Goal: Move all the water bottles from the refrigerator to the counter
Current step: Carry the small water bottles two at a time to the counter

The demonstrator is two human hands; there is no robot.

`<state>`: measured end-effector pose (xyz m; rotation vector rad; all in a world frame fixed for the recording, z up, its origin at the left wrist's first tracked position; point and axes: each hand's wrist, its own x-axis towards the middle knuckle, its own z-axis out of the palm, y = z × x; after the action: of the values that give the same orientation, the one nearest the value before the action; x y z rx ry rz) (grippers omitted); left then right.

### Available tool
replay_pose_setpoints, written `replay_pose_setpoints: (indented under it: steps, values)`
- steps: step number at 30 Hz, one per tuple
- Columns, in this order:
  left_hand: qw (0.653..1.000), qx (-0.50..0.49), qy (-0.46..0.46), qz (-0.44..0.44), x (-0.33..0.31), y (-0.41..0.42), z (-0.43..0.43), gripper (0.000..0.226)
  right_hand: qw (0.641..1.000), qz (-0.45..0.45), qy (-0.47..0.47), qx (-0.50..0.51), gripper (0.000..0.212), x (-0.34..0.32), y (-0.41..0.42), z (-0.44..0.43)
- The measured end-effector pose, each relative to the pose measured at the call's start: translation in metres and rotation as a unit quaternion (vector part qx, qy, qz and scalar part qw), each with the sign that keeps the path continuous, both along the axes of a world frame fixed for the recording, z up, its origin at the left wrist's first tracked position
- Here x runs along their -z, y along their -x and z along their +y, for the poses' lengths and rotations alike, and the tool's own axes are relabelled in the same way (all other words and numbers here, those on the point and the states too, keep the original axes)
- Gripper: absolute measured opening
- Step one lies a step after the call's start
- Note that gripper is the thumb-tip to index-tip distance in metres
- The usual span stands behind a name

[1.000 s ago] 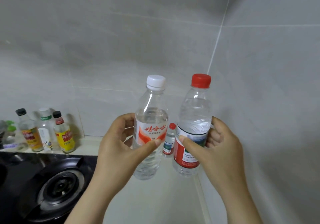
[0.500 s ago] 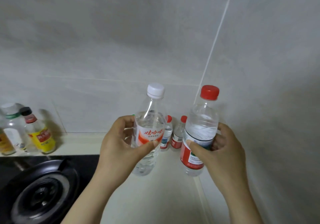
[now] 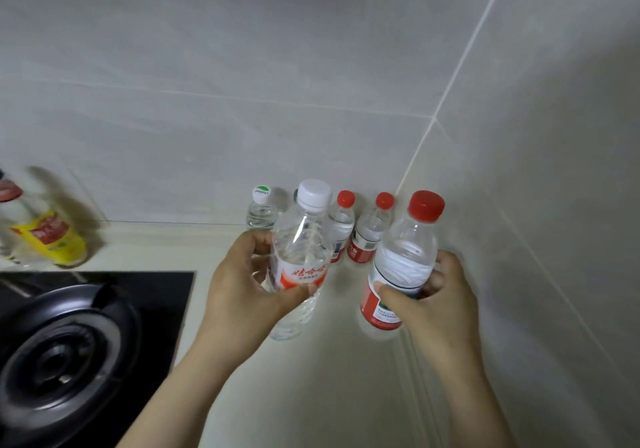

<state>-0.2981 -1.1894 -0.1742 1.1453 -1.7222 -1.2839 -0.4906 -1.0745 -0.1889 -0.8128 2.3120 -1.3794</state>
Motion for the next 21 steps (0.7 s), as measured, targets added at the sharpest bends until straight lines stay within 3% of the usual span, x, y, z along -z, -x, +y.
replay_pose_setpoints:
  steps: [21]
  values:
    - [0.991, -0.006, -0.076, -0.108, 0.08, 0.019, -0.019, 0.052, 0.997, 0.052, -0.055, 0.026, 0.064, 0.1, 0.047, -0.055]
